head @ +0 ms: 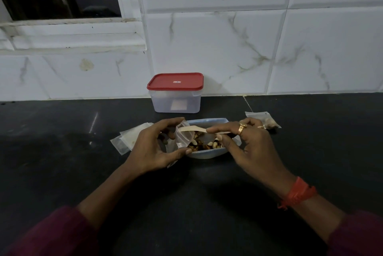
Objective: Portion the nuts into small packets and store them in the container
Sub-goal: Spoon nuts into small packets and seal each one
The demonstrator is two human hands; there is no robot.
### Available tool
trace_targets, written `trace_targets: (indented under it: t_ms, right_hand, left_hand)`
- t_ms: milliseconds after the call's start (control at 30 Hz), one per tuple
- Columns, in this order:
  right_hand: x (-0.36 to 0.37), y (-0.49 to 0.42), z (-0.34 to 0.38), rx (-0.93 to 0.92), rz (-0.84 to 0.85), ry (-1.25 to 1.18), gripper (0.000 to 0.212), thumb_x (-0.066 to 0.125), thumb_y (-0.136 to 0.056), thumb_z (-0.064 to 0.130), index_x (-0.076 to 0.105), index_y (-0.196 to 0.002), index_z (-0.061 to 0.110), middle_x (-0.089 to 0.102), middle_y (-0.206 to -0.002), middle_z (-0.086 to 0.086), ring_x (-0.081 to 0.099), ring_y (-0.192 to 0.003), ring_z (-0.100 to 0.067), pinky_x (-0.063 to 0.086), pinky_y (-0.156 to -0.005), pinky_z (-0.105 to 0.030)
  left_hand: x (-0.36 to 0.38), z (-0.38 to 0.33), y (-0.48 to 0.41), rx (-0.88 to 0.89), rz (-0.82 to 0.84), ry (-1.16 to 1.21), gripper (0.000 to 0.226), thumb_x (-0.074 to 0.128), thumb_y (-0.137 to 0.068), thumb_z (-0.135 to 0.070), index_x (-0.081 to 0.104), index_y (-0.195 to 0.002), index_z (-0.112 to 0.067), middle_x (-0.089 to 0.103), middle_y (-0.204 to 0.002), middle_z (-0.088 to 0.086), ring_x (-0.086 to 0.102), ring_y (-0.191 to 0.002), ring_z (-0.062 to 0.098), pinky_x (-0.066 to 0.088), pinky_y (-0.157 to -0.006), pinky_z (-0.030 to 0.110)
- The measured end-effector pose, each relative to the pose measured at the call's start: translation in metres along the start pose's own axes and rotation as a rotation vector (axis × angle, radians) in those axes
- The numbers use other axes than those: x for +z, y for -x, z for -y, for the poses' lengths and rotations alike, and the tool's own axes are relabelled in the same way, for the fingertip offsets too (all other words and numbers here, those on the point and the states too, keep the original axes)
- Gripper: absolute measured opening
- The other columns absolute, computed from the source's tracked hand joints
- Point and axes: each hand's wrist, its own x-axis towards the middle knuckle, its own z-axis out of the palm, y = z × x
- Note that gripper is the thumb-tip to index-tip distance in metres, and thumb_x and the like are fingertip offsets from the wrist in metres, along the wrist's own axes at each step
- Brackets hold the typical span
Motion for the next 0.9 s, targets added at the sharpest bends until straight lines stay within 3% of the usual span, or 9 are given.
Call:
trace_targets:
  t_ms: [100,200,333,467,533,633,733,800,900]
  right_hand:
    - [-0.003,-0.003,-0.004,-0.062,0.052,0.062,0.025,0.06,-0.092,0.034,0.071,-0.114,0.037,0.071,-0.101,0.025,0.059,-0.081,0.006,0.034,-0.097,-0.031]
    - [-0.002,-0.001,-0.006,-0.058,0.058,0.057,0.023,0.062,-0.091,0.031,0.072,-0.11,0.039,0.071,-0.102,0.027,0.057,-0.084,0.003,0.033,-0.094,-0.027]
    - [-0.004,-0.003,0.001,-0.056,-0.124,-0.022,0.02,0.058,-0.094,0.028,0.071,-0.11,0.032,0.069,-0.099,0.026,0.063,-0.088,0.0,0.045,-0.09,-0.042]
    - [-0.01,-0.004,-0.003,0.066,-0.249,-0.125,0.021,0.055,-0.095,0.03,0.071,-0.109,0.029,0.073,-0.095,0.017,0.069,-0.09,-0.008,0.055,-0.083,-0.048]
    - [-0.009,-0.003,-0.009,0.106,-0.234,-0.122,0.022,0.056,-0.093,0.034,0.072,-0.107,0.03,0.073,-0.09,0.015,0.07,-0.085,-0.01,0.056,-0.08,-0.048]
    - [-0.003,-0.001,-0.017,0.098,-0.083,-0.032,0.017,0.06,-0.09,0.038,0.07,-0.104,0.039,0.071,-0.086,0.014,0.066,-0.085,-0.017,0.052,-0.083,-0.041]
    - [0.005,0.002,-0.022,0.005,0.036,0.114,0.019,0.069,-0.09,0.027,0.07,-0.106,0.038,0.07,-0.084,0.018,0.056,-0.082,-0.002,0.041,-0.092,-0.028]
    - [0.004,0.001,-0.023,-0.029,0.013,0.175,0.018,0.068,-0.091,0.024,0.072,-0.107,0.031,0.065,-0.078,0.022,0.051,-0.075,0.008,0.036,-0.097,-0.028]
    - [-0.001,-0.002,-0.027,0.002,-0.067,0.221,0.016,0.069,-0.09,0.022,0.073,-0.105,0.026,0.058,-0.07,0.024,0.049,-0.076,0.01,0.035,-0.098,-0.029]
  left_hand:
    - [0.001,-0.001,0.0,-0.008,-0.024,0.032,0.076,0.081,-0.071,-0.046,0.056,-0.139,-0.026,0.064,-0.124,-0.015,0.061,-0.105,0.002,0.057,-0.082,0.022]
    - [0.002,-0.003,0.001,-0.018,-0.034,0.073,0.071,0.081,-0.072,-0.047,0.058,-0.137,-0.029,0.065,-0.121,-0.014,0.063,-0.103,0.006,0.058,-0.082,0.024]
    - [0.002,-0.001,0.0,-0.011,-0.034,0.068,0.073,0.083,-0.071,-0.052,0.059,-0.136,-0.028,0.065,-0.12,-0.016,0.062,-0.103,0.003,0.056,-0.081,0.019]
    - [0.001,0.003,-0.001,-0.031,-0.104,0.053,0.068,0.081,-0.074,-0.047,0.058,-0.135,-0.025,0.064,-0.122,-0.013,0.059,-0.105,-0.002,0.05,-0.08,0.008]
    - [0.001,0.005,-0.002,-0.042,-0.133,0.056,0.068,0.08,-0.076,-0.046,0.056,-0.136,-0.025,0.063,-0.124,-0.011,0.06,-0.104,0.001,0.051,-0.077,0.01]
    - [0.0,0.007,-0.003,-0.078,-0.168,0.063,0.07,0.077,-0.076,-0.048,0.054,-0.138,-0.026,0.06,-0.125,-0.012,0.058,-0.103,-0.001,0.051,-0.073,0.012]
    - [0.001,0.006,-0.003,-0.081,-0.149,0.082,0.071,0.078,-0.076,-0.049,0.054,-0.138,-0.026,0.06,-0.124,-0.013,0.058,-0.104,-0.003,0.051,-0.074,0.012]
    - [0.002,0.004,-0.002,-0.082,-0.124,0.102,0.07,0.078,-0.075,-0.049,0.055,-0.137,-0.025,0.06,-0.123,-0.017,0.057,-0.105,-0.004,0.051,-0.076,0.01]
    - [0.004,0.003,-0.001,-0.084,-0.08,0.101,0.067,0.076,-0.074,-0.049,0.057,-0.135,-0.028,0.061,-0.12,-0.021,0.058,-0.106,-0.004,0.054,-0.079,0.015]
